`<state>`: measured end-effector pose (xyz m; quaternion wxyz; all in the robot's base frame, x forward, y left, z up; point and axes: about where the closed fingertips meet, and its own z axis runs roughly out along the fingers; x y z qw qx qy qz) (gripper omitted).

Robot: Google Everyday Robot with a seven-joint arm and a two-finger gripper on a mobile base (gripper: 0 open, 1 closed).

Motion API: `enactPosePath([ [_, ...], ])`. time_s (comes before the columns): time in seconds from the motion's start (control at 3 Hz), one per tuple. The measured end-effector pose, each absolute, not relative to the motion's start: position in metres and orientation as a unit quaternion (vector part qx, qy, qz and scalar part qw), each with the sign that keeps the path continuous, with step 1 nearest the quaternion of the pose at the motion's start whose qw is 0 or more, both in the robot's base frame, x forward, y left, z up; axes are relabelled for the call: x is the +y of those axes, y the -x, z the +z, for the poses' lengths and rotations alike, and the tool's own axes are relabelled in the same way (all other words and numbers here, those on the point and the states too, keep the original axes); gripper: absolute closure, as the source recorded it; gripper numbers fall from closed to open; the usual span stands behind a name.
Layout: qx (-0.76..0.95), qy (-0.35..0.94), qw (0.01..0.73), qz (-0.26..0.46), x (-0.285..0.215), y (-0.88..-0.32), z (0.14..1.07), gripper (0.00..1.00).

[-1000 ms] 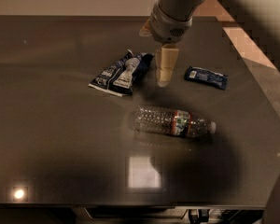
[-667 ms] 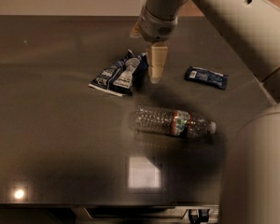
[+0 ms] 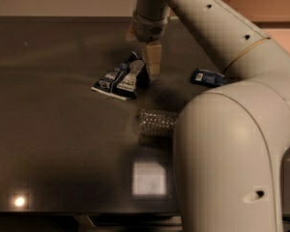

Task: Move blue chip bag near water bottle

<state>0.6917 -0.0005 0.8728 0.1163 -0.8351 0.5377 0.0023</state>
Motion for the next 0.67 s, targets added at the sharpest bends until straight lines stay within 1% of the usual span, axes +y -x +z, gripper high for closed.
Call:
enactPosePath([
  [0.33,0.518,0.849,0.102,-0.004,0.0076,-0.7035,0.8604,0.00],
  [0.67,0.504,0.860,0.084,-0.011,0.0138,-0.7056,0.8507,0.18],
])
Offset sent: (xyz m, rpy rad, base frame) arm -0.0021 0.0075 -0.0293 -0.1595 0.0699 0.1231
